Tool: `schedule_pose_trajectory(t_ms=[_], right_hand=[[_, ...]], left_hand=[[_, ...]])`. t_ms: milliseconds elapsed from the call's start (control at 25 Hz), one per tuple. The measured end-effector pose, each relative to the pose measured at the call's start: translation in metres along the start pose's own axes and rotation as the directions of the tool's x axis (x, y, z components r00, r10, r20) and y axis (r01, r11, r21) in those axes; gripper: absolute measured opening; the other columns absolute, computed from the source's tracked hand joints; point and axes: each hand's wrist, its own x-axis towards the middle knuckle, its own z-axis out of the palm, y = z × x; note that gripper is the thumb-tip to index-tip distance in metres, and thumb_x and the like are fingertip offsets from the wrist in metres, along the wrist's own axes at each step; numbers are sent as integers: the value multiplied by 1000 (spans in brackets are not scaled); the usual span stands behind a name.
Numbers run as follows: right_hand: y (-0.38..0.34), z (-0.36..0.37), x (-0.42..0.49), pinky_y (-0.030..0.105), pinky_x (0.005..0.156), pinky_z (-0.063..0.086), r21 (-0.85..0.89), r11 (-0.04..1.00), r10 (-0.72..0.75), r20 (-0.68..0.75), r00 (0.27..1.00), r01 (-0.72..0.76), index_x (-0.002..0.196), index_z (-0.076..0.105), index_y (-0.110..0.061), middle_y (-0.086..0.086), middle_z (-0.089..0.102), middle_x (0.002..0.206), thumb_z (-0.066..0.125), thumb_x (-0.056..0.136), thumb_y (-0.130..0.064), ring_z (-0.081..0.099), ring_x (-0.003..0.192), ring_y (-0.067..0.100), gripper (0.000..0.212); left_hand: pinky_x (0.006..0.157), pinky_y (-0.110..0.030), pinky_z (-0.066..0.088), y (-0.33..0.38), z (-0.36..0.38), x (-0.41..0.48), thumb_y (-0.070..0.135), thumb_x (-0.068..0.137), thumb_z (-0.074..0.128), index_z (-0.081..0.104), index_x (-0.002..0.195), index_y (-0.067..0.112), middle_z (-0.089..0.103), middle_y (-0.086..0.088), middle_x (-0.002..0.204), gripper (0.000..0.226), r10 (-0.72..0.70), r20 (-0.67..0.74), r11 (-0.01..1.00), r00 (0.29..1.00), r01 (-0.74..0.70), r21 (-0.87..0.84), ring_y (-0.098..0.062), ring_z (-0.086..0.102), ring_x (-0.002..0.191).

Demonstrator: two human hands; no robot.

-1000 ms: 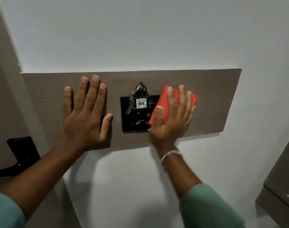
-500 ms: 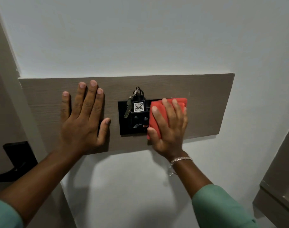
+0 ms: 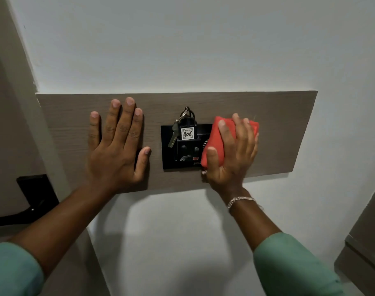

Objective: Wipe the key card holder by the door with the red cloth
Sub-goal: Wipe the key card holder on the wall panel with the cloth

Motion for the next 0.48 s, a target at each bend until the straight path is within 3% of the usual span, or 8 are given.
schedule_pose_trajectory(t_ms=[40,80,200,240,400,480], right_hand=[[-14,6,4,63,119,27,15,998,57,-31,998,-56,144,45,-30,9,46,153,32,101,-53,35,148,32,51],[-20,8,3,63,118,28,22,1000,18,-37,999,-18,145,45,-30,8,46,153,33,101,-52,35,148,32,51],[17,-6,-8,72,110,34,5,941,-339,45,940,339,140,48,-26,13,45,148,39,99,-53,39,142,38,49],[28,-10,-7,74,110,33,2,933,-358,62,932,359,138,48,-25,14,45,147,40,99,-53,39,141,39,49],[-7,3,6,66,114,31,24,999,-31,-21,999,31,140,50,-27,11,51,148,38,99,-54,40,144,35,50],[-5,1,6,63,113,33,15,977,-211,13,977,211,138,53,-28,11,53,146,43,98,-54,41,142,35,49]], left_hand=[[123,-53,0,0,0,0,40,94,41,22,154,1,19,-19,161,74,2,0,1000,1000,-2,2,-38,16,150],[123,-53,0,-1,1,0,40,95,41,22,154,2,19,-19,161,74,3,0,1000,1000,-3,1,-38,16,150],[123,-53,2,-1,2,0,40,94,41,22,154,2,18,-18,161,74,-4,-7,1000,1000,4,-5,-38,16,150],[123,-54,2,0,2,0,40,94,41,22,154,2,18,-18,161,74,-5,-14,1000,1000,5,-4,-38,16,150],[123,-53,1,-1,3,0,41,95,41,21,154,2,16,-17,161,74,-3,-12,1000,1000,3,-12,-38,16,150],[123,-53,0,-2,3,0,41,95,41,19,155,2,14,-16,162,74,2,-10,1000,1000,-2,-9,-38,14,150]])
